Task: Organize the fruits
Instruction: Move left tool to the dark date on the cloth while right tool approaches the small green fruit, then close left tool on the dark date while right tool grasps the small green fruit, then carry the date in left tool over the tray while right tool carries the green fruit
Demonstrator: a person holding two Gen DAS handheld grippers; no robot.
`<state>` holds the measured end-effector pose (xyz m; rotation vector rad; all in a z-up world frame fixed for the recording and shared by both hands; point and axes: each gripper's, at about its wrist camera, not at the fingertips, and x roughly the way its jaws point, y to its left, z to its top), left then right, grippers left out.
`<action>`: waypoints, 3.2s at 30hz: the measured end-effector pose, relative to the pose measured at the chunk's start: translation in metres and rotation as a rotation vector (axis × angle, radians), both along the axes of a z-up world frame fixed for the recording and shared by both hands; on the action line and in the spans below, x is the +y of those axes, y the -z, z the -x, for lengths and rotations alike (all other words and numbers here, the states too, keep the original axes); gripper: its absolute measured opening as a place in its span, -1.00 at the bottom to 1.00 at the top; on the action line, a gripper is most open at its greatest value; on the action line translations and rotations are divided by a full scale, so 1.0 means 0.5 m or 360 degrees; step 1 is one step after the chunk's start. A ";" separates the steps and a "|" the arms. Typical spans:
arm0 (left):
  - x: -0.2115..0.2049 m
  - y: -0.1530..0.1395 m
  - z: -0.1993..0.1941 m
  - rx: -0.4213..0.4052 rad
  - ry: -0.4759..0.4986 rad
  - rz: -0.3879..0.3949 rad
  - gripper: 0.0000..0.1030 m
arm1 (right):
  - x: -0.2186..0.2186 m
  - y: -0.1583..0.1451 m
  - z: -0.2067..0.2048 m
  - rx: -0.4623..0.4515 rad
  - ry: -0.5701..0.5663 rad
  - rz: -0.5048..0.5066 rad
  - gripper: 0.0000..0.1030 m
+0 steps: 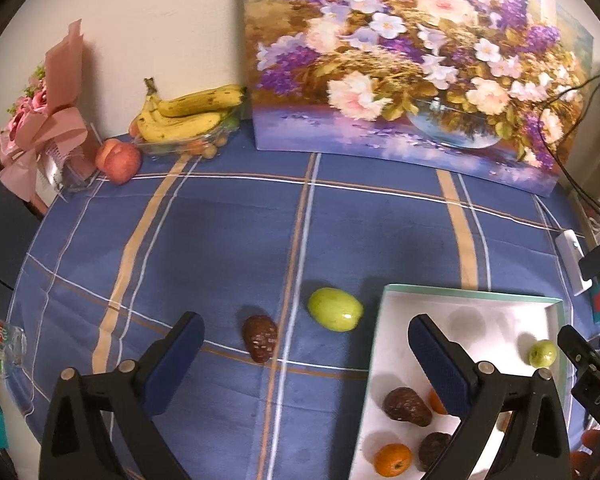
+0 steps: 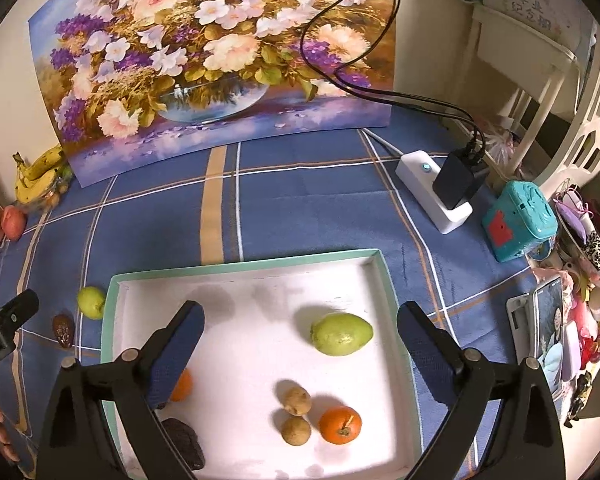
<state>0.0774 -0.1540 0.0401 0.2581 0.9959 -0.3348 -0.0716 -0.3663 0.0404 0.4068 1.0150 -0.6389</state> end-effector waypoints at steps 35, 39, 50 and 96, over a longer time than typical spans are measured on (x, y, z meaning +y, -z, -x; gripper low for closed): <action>0.222 0.071 -0.130 0.0172 -0.0346 0.0028 1.00 | 0.220 0.035 -0.190 0.0001 -0.0367 -0.0043 0.89; 0.216 0.095 -0.132 0.0219 -0.0334 0.0064 1.00 | 0.235 0.053 -0.205 0.0018 -0.0389 -0.0058 0.89; 0.154 0.159 -0.128 0.0418 -0.0169 0.0210 0.44 | 0.230 0.069 -0.221 0.0027 -0.0381 -0.0074 0.89; 0.239 0.134 -0.190 0.0361 -0.0394 0.0418 -0.32 | 0.331 0.158 -0.336 -0.0092 -0.0677 -0.0128 0.14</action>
